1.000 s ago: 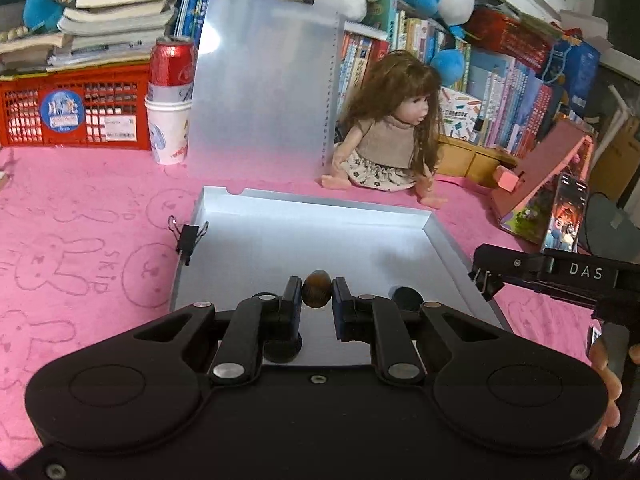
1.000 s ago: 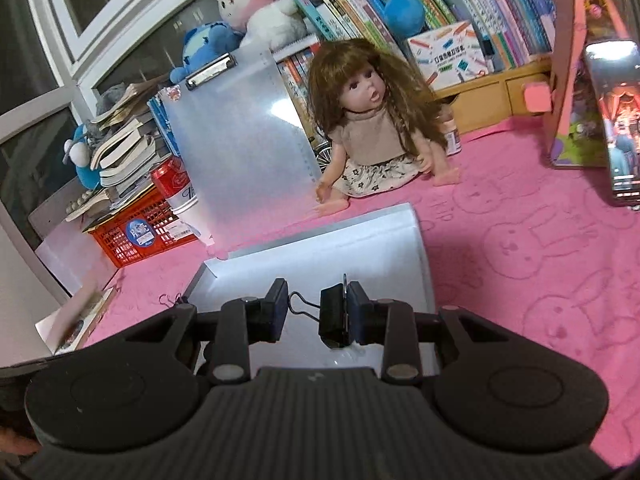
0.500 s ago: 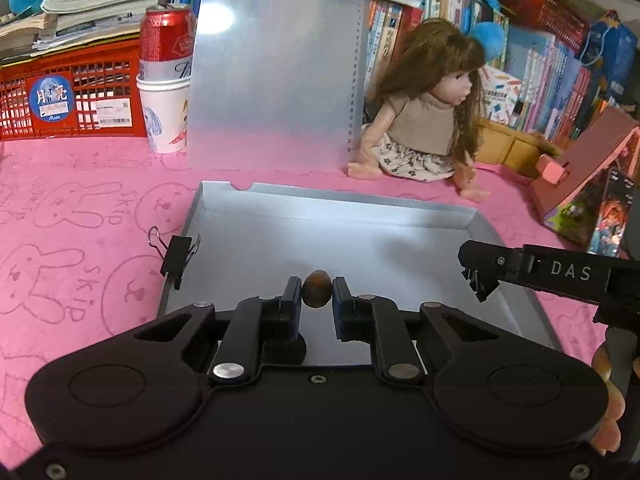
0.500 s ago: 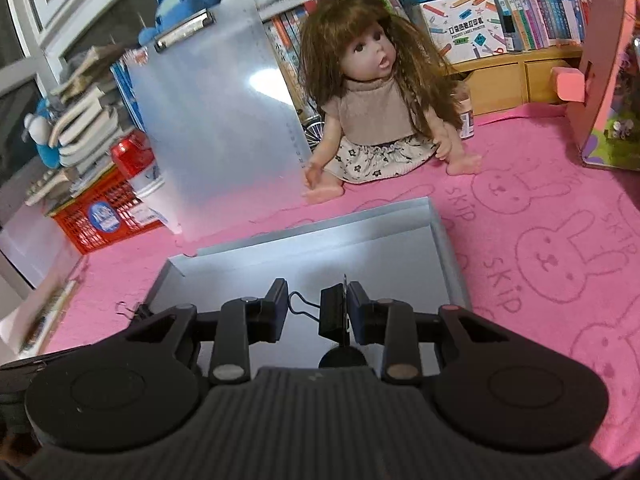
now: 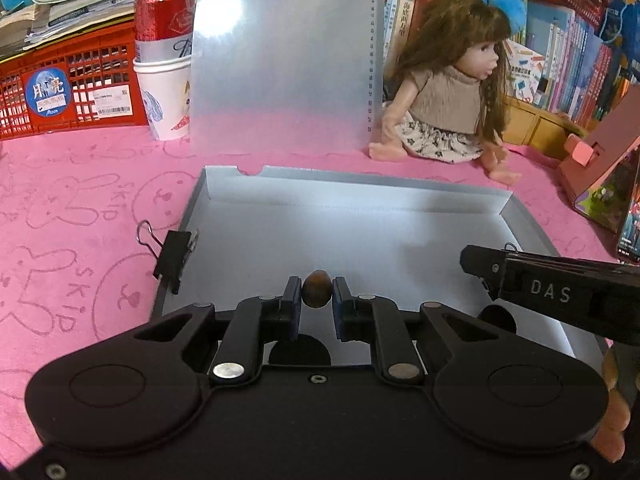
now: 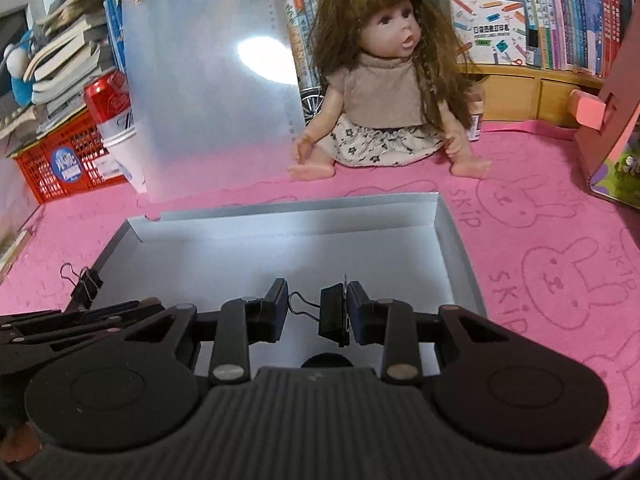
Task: Organize rigid objects
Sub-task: 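Carry the brown nut and binder clip over the white box, then open the left tool to drop the nut while the right tool releases the clip, then move the right tool to a black disc while the left tool approaches the blue hair clip, then close the right tool on the black disc while the left tool grasps the blue hair clip, then carry the black disc and blue hair clip over the white box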
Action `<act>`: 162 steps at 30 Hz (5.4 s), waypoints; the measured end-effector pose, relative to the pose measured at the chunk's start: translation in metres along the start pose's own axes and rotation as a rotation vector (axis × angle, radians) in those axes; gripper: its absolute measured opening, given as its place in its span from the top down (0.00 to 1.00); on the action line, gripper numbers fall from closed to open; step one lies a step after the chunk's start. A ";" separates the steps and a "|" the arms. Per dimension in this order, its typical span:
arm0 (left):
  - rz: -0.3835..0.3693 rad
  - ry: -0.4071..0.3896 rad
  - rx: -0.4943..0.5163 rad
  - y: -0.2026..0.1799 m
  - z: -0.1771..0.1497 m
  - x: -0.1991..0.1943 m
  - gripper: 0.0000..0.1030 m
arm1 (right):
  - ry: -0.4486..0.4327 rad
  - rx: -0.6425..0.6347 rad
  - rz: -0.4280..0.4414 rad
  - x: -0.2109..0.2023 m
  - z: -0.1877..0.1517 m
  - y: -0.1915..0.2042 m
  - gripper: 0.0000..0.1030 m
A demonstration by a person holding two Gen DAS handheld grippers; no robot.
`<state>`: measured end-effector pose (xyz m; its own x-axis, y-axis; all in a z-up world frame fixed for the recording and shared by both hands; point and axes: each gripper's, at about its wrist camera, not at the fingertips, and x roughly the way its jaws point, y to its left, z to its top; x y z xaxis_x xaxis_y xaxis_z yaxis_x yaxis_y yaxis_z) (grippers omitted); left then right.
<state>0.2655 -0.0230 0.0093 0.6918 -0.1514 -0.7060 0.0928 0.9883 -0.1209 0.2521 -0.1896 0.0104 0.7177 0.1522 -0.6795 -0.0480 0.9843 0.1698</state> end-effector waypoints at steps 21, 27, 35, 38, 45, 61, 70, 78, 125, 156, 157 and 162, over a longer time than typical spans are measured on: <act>-0.001 -0.087 0.050 0.005 -0.019 -0.051 0.49 | -0.049 -0.011 0.063 -0.038 -0.014 -0.007 0.16; -0.016 -0.147 0.079 0.012 -0.036 -0.093 0.36 | -0.139 0.000 0.116 -0.080 -0.030 -0.020 0.05; -0.061 -0.220 0.111 0.011 -0.068 -0.138 0.23 | -0.193 -0.032 0.172 -0.120 -0.053 -0.032 0.00; -0.070 -0.237 0.132 0.006 -0.081 -0.151 0.22 | -0.193 -0.017 0.189 -0.128 -0.063 -0.040 0.00; -0.048 -0.280 0.159 0.003 -0.114 -0.168 0.21 | -0.233 -0.054 0.161 -0.144 -0.092 -0.050 0.00; -0.013 -0.291 0.106 0.033 -0.168 -0.174 0.20 | -0.303 -0.140 0.017 -0.160 -0.153 -0.065 0.00; -0.005 -0.293 0.137 0.032 -0.189 -0.174 0.19 | -0.286 -0.096 -0.010 -0.153 -0.165 -0.074 0.00; -0.008 -0.279 0.139 0.029 -0.195 -0.168 0.19 | -0.247 -0.107 -0.019 -0.147 -0.165 -0.071 0.00; 0.014 -0.250 0.143 0.026 -0.194 -0.159 0.73 | -0.207 -0.126 -0.022 -0.152 -0.165 -0.062 0.40; -0.003 -0.270 0.115 0.015 -0.174 -0.172 0.85 | -0.275 -0.170 -0.021 -0.166 -0.155 -0.050 0.64; -0.006 -0.268 0.112 0.015 -0.172 -0.172 0.85 | -0.275 -0.167 -0.020 -0.166 -0.153 -0.050 0.64; -0.022 -0.267 0.106 0.012 -0.167 -0.171 0.85 | -0.274 -0.127 -0.007 -0.165 -0.148 -0.053 0.64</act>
<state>0.0292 0.0121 0.0122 0.8514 -0.1764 -0.4939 0.1744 0.9834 -0.0507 0.0334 -0.2542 0.0084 0.8782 0.1323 -0.4597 -0.1164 0.9912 0.0628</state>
